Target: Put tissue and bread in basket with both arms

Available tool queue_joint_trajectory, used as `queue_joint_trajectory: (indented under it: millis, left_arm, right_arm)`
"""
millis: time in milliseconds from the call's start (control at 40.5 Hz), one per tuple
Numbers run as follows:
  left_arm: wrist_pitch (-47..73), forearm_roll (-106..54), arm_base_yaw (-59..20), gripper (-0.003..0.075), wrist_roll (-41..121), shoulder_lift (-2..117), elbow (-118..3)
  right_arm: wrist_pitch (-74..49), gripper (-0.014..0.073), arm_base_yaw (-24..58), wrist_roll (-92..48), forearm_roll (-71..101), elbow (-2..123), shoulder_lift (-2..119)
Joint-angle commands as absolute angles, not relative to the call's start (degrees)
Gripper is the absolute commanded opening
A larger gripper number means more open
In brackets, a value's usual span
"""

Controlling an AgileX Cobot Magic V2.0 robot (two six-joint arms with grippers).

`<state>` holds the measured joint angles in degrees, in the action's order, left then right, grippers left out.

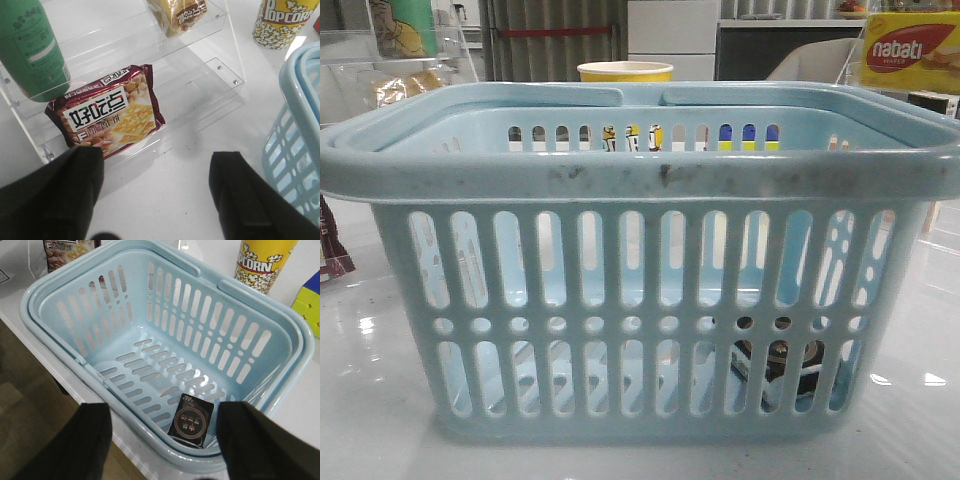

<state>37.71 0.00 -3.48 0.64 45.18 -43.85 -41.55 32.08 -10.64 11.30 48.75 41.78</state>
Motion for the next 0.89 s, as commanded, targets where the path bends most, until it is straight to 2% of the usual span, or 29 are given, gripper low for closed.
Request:
queue_joint_trajectory:
  millis: [0, 173, 420, 864]
  left_arm:
    - [32.0, -1.4, -3.7, 0.0516, 1.0, 49.6, -48.1]
    - [31.7, -6.4, -3.7, 0.0611, 1.0, 60.6, -55.6]
    - [27.9, -14.4, -3.7, 0.0613, 1.0, 77.2, -67.3]
    - [20.4, -14.4, -3.7, 0.0596, 1.0, 100.5, -84.6]
  right_arm:
    - [-36.7, 0.0552, 32.1, -11.3, 11.4, 49.4, 39.8]
    - [-36.9, 0.0552, 32.1, -11.3, 11.4, 49.4, 39.7]
    - [-36.9, 0.0552, 32.1, -11.3, 11.4, 49.4, 39.7]
    - [-36.9, 0.0552, 32.1, -11.3, 11.4, 49.4, 39.7]
